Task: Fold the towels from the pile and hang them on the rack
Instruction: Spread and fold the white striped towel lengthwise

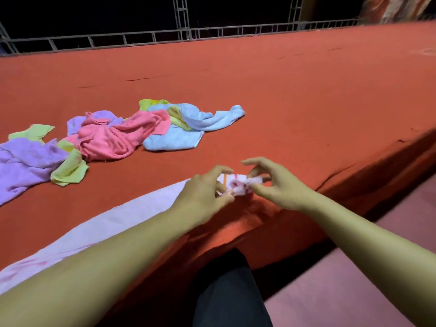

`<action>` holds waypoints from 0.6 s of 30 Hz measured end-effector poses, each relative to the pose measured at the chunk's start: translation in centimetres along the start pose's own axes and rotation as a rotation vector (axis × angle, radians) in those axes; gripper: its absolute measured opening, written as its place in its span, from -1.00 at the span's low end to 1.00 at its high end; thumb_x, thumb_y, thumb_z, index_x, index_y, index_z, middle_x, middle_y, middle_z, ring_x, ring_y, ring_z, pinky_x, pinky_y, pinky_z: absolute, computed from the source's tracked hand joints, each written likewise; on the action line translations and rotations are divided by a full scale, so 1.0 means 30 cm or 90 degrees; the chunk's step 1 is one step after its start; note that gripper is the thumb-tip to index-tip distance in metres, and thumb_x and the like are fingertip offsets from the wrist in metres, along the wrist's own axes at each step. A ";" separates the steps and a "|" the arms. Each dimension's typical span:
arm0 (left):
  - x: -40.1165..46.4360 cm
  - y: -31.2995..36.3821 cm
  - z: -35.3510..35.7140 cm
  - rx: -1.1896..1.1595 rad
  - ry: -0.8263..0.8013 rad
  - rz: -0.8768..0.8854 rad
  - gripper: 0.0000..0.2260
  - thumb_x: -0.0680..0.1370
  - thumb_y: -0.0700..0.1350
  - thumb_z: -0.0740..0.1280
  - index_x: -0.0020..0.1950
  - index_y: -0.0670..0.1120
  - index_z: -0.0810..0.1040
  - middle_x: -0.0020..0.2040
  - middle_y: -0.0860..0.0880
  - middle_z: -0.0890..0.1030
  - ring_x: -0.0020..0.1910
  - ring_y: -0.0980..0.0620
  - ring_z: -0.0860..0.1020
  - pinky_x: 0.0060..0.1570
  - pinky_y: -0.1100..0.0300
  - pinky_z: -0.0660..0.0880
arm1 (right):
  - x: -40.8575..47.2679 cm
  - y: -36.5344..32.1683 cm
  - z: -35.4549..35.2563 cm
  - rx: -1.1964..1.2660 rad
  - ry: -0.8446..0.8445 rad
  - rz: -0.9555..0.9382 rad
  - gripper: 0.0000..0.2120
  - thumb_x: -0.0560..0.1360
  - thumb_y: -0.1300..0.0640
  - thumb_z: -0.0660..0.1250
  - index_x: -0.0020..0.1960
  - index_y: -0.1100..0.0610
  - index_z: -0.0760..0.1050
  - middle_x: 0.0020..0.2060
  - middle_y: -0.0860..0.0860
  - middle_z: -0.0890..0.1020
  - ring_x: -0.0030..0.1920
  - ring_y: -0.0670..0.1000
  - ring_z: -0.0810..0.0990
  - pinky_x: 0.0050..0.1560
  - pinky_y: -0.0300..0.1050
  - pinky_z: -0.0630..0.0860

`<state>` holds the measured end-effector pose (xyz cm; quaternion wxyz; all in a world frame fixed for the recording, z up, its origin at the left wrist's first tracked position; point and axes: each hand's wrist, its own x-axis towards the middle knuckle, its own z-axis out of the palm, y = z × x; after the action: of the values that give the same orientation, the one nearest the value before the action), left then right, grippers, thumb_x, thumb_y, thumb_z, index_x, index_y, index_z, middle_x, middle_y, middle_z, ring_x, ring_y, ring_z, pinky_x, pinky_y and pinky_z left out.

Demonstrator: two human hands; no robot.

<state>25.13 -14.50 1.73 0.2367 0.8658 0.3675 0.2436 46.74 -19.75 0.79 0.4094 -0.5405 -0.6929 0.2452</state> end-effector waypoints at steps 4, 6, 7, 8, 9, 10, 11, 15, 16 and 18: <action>-0.039 -0.063 0.069 -0.056 -0.116 -0.088 -0.60 0.45 0.02 0.47 0.23 0.19 0.43 -0.21 0.24 0.67 -0.24 0.28 0.59 -0.03 0.23 0.50 | -0.057 0.099 0.019 0.091 -0.057 0.139 -0.51 0.35 0.27 0.22 0.25 0.02 0.48 -0.13 -0.07 0.65 -0.13 -0.04 0.57 -0.09 -0.09 0.47; -0.020 -0.086 0.056 -0.121 -0.095 -0.109 -0.70 0.49 -0.02 0.44 0.18 0.12 0.48 -0.23 0.19 0.68 -0.30 0.20 0.60 -0.09 0.17 0.54 | -0.027 0.106 0.016 0.198 0.009 0.184 -0.65 0.45 0.29 0.22 0.19 0.06 0.52 -0.18 -0.04 0.68 -0.14 -0.01 0.54 -0.08 -0.10 0.43; -0.006 -0.100 0.041 -0.139 -0.061 -0.112 -0.76 0.51 -0.04 0.42 0.14 0.11 0.50 -0.24 0.15 0.69 -0.31 0.15 0.61 -0.15 0.14 0.55 | -0.003 0.105 0.016 0.199 0.046 0.188 -0.72 0.52 0.30 0.23 0.15 0.05 0.54 -0.19 -0.03 0.68 -0.15 -0.05 0.56 -0.06 -0.15 0.44; 0.013 -0.117 0.022 -0.130 -0.015 -0.108 -0.80 0.53 -0.08 0.40 0.12 0.09 0.51 -0.23 0.12 0.69 -0.31 0.11 0.62 -0.17 0.14 0.55 | 0.026 0.111 0.015 0.151 0.081 0.180 -0.77 0.56 0.29 0.25 0.13 0.04 0.54 -0.19 -0.04 0.68 -0.16 -0.10 0.58 -0.04 -0.18 0.45; 0.036 -0.144 0.003 -0.092 0.030 -0.101 -0.81 0.54 -0.10 0.39 0.12 0.08 0.52 -0.19 0.10 0.69 -0.26 0.08 0.62 -0.14 0.15 0.53 | 0.057 0.125 0.016 0.066 0.110 0.168 -0.80 0.56 0.25 0.29 0.14 0.03 0.54 -0.16 -0.04 0.67 -0.17 -0.12 0.59 -0.03 -0.18 0.46; 0.059 -0.175 -0.019 -0.038 0.059 -0.095 -0.80 0.54 -0.12 0.39 0.15 0.05 0.53 -0.12 0.09 0.68 -0.19 0.06 0.62 -0.07 0.16 0.51 | 0.089 0.139 0.020 -0.044 0.121 0.163 -0.78 0.55 0.19 0.33 0.18 0.03 0.52 -0.12 -0.05 0.65 -0.15 -0.10 0.58 0.00 -0.16 0.46; 0.080 -0.208 -0.037 0.017 0.065 -0.093 -0.76 0.54 -0.12 0.38 0.20 0.01 0.52 -0.03 0.06 0.67 -0.08 0.03 0.62 0.02 0.15 0.49 | 0.117 0.154 0.025 -0.155 0.106 0.165 -0.71 0.54 0.13 0.36 0.26 0.04 0.49 -0.05 -0.06 0.63 -0.09 -0.07 0.56 0.04 -0.14 0.43; 0.126 -0.321 -0.067 0.111 -0.080 -0.156 -0.59 0.55 -0.04 0.39 0.37 -0.03 0.42 0.29 -0.01 0.57 0.26 -0.01 0.52 0.27 0.13 0.41 | 0.200 0.193 0.083 -0.411 -0.069 0.204 -0.47 0.50 -0.07 0.37 0.42 -0.02 0.34 0.24 -0.03 0.56 0.24 0.14 0.47 0.29 0.03 0.35; 0.130 -0.334 -0.066 0.090 -0.118 -0.161 -0.57 0.53 -0.02 0.42 0.37 -0.03 0.42 0.29 -0.01 0.57 0.26 0.02 0.53 0.26 0.17 0.40 | 0.215 0.193 0.095 -0.421 -0.083 0.217 -0.49 0.50 -0.05 0.36 0.41 -0.03 0.34 0.23 -0.02 0.56 0.26 0.17 0.47 0.29 0.07 0.37; 0.146 -0.349 -0.068 0.063 -0.147 -0.156 -0.52 0.50 -0.01 0.46 0.37 -0.03 0.43 0.17 0.03 0.61 0.17 0.05 0.57 0.19 0.22 0.43 | 0.245 0.191 0.107 -0.372 -0.074 0.213 -0.58 0.52 0.05 0.34 0.36 0.00 0.40 0.12 0.02 0.59 0.19 0.15 0.52 0.18 -0.05 0.41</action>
<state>21.13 -4.28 -1.77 0.2620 0.8476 0.4520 0.0934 46.64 -10.75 -3.22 0.1510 -0.7265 -0.6576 0.1305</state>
